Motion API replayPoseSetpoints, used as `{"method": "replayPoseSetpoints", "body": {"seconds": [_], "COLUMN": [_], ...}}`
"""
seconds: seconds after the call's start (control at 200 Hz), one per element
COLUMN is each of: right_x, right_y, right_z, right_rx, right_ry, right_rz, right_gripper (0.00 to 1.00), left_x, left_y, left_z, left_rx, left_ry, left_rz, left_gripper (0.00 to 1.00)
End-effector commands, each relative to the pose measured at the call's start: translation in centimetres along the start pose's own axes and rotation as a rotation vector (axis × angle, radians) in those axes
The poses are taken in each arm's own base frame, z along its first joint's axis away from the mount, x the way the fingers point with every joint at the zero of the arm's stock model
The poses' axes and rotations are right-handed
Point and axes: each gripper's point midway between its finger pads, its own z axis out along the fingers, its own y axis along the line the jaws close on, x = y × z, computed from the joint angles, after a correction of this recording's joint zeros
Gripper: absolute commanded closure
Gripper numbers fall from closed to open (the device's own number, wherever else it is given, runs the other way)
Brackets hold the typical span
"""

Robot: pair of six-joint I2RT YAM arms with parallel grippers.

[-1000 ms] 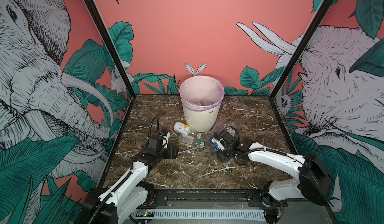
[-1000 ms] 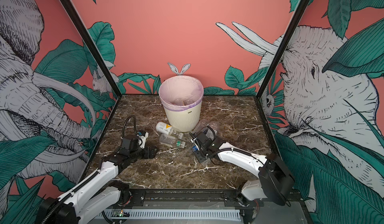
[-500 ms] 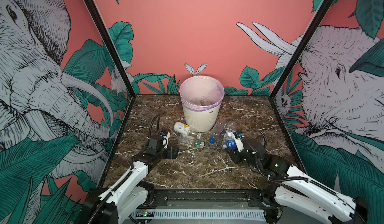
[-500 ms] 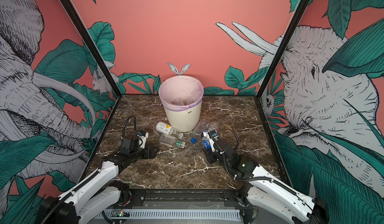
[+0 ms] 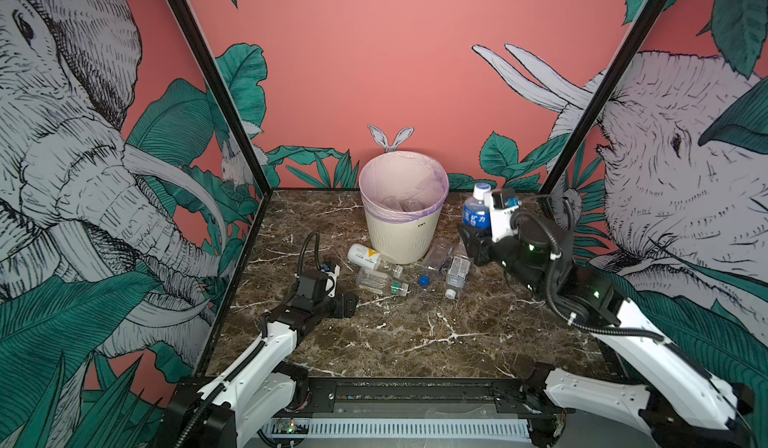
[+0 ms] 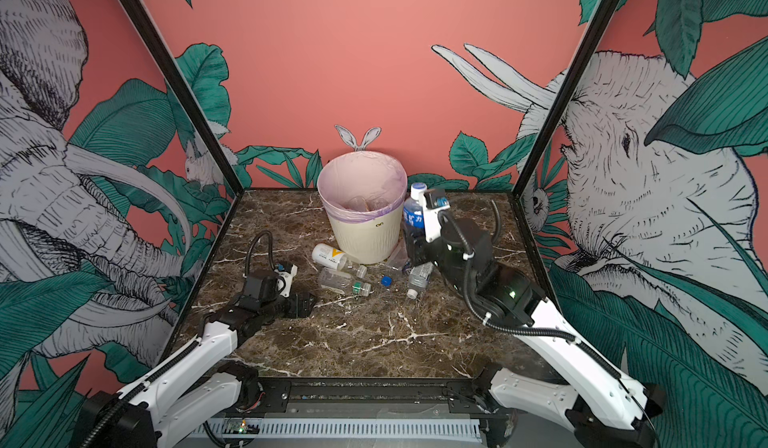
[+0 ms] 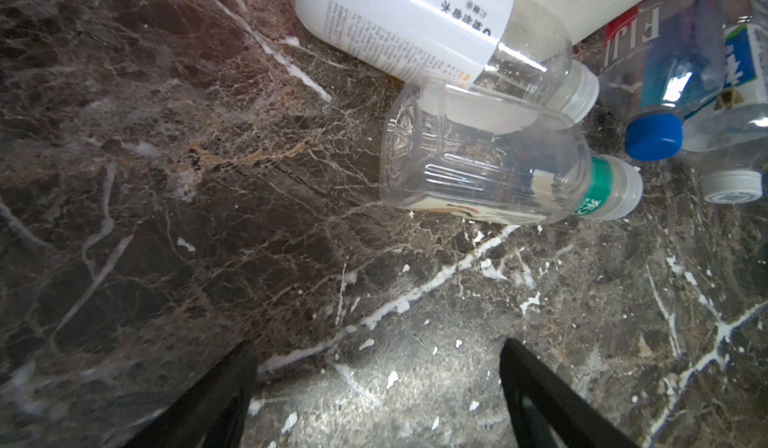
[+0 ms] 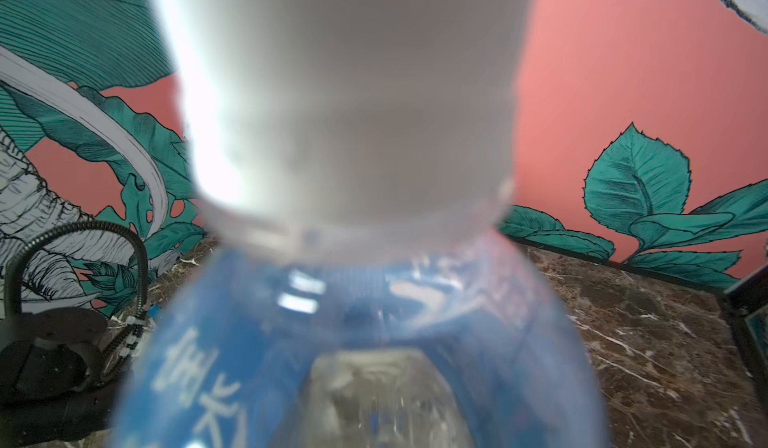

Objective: Throw the plastic bottles in the bin
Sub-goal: 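Lift the blue-labelled bottle with the right gripper and carry it over the bin, then open the right gripper above the bin to drop the bottle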

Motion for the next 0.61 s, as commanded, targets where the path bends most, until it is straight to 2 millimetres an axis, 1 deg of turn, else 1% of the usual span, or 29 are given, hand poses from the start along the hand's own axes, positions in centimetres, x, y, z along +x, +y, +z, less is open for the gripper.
{"method": "replayPoseSetpoints", "body": {"seconds": [0.0, 0.035, 0.055, 0.075, 0.11, 0.125, 0.13, 0.145, 0.15, 0.205, 0.25, 0.3, 0.355, 0.42, 0.45, 0.465, 0.51, 0.535, 0.54, 0.565, 0.585, 0.6], "right_x": [-3.7, -4.9, -5.4, -5.7, -6.5, -6.2, -6.4, -6.4, -6.4, -6.8, -7.6, -8.1, -9.1, -9.7, -10.1, -10.0, -10.3, -10.3, -9.9, -10.3, -10.0, -10.2], "right_y": [0.9, 1.0, 1.0, 0.9, 0.3, -0.1, -0.3, -0.6, -0.7, -1.4, -2.1, -2.1, -2.9, -2.9, -2.9, -2.9, -2.7, -2.7, -2.7, -2.7, -2.7, -2.8], "right_z": [4.3, 6.2, 7.4, 8.7, 10.6, 12.3, 12.3, 13.4, 13.8, 16.7, 18.1, 19.2, 19.0, 18.2, 17.5, 17.4, 16.3, 15.7, 15.8, 14.9, 14.6, 13.9], "right_rx": [0.037, 0.053, 0.057, 0.059, 0.086, 0.115, 0.122, 0.140, 0.144, 0.141, 0.150, 0.131, 0.162, 0.162, 0.158, 0.154, 0.139, 0.132, 0.131, 0.121, 0.116, 0.115], "right_ry": [-0.019, -0.023, -0.019, -0.013, -0.013, 0.006, 0.003, 0.015, 0.020, 0.041, 0.035, 0.026, 0.006, -0.006, -0.016, -0.014, -0.031, -0.036, -0.029, -0.047, -0.049, -0.059], "right_rz": [-0.079, -0.070, -0.061, -0.051, -0.042, -0.042, -0.039, -0.038, -0.039, -0.024, -0.001, 0.013, 0.021, 0.024, 0.029, 0.029, 0.035, 0.043, 0.042, 0.051, 0.055, 0.060], "right_gripper": [0.56, 0.53, 0.49, 0.42, 0.23, 0.14, 0.12, 0.04, 0.03, 0.01, 0.01, 0.01, 0.01, 0.01, 0.01, 0.01, 0.01, 0.01, 0.01, 0.01, 0.01, 0.01], "left_x": [-1.1, -1.1, -1.1, -1.1, -1.1, -1.1, -1.1, -1.1, -1.1, -1.0, -1.0, -1.1, -1.1, -1.1, -1.0, -1.1, -1.1, -1.1, -1.1, -1.2, -1.2, -1.2], "left_y": [-0.3, -0.3, -0.3, -0.3, -0.3, -0.3, -0.3, -0.3, -0.3, -0.4, -0.4, -0.5, -0.5, -0.5, -0.5, -0.5, -0.5, -0.6, -0.6, -0.6, -0.6, -0.6], "left_z": [-0.3, -0.3, -0.3, -0.3, -0.4, -0.4, -0.4, -0.4, -0.4, -0.4, -0.4, -0.4, -0.5, -0.6, -0.6, -0.7, -0.8, -0.9, -0.9, -1.0, -1.0, -1.0], "left_rx": [0.006, 0.006, 0.006, 0.005, 0.006, 0.006, 0.005, 0.006, 0.006, 0.009, 0.011, 0.013, 0.015, 0.017, 0.015, 0.016, 0.017, 0.018, 0.018, 0.019, 0.019, 0.018], "left_ry": [-0.034, -0.034, -0.035, -0.035, -0.036, -0.036, -0.036, -0.036, -0.036, -0.033, -0.035, -0.038, -0.040, -0.045, -0.046, -0.052, -0.060, -0.066, -0.065, -0.070, -0.070, -0.071], "left_rz": [0.009, 0.009, 0.009, 0.009, 0.010, 0.010, 0.010, 0.009, 0.009, 0.009, 0.012, 0.013, 0.014, 0.015, 0.014, 0.014, 0.015, 0.017, 0.017, 0.017, 0.017, 0.017], "left_gripper": [0.07, 0.08, 0.08, 0.08, 0.08, 0.07, 0.08, 0.08, 0.07, 0.08, 0.07, 0.07, 0.08, 0.07, 0.07, 0.07, 0.08, 0.08, 0.08, 0.07, 0.07, 0.07]}}
